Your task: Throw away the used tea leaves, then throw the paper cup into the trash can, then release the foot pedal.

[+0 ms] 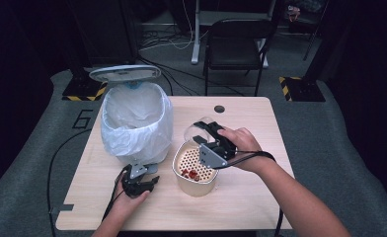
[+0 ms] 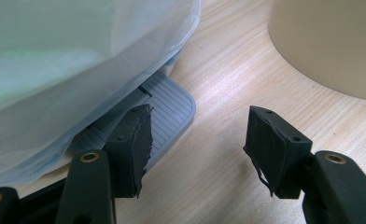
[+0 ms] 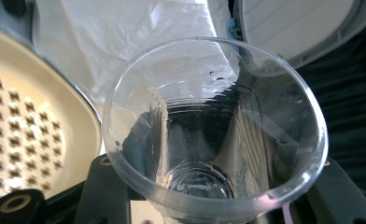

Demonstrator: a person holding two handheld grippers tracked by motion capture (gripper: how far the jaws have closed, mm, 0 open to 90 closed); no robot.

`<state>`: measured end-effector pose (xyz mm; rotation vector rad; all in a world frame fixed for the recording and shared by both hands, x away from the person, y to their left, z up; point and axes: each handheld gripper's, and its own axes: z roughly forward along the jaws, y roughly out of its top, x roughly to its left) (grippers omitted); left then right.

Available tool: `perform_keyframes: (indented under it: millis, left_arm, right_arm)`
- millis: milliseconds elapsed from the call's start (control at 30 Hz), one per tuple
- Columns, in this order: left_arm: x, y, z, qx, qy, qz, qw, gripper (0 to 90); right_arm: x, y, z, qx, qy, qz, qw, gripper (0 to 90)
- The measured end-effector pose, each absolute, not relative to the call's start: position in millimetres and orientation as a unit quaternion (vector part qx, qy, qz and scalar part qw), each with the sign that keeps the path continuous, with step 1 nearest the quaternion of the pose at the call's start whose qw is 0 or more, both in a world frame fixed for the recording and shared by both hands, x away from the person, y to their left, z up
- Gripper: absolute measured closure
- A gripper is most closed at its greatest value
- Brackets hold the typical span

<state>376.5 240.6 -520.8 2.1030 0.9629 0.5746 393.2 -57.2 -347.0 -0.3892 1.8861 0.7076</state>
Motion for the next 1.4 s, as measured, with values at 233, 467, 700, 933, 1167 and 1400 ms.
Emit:
perform_keyframes:
  millis: [233,467,700,933,1167,1400]
  left_arm:
    - [376,240,-521,0.819,0.376,0.223,0.371,40.8]
    - [377,240,-521,0.819,0.376,0.221,0.372,40.9]
    - [377,240,-522,0.816,0.381,0.218,0.376,40.9]
    - [376,239,-522,0.812,0.39,0.211,0.38,40.9]
    - [377,240,-522,0.814,0.381,0.223,0.379,40.8]
    - [377,241,-521,0.816,0.381,0.214,0.377,40.8]
  right_arm:
    - [407,-64,-334,-0.038,0.835,0.387,0.39,48.8]
    - [423,-65,-311,0.067,0.843,0.461,0.27,48.9]
    - [435,-52,-283,0.126,0.834,0.495,0.209,48.8]
    - [446,-31,-257,0.141,0.826,0.51,0.194,48.7]
    - [461,-2,-245,0.149,0.824,0.521,0.166,48.4]
    - [475,35,-250,0.131,0.832,0.515,0.16,48.1]
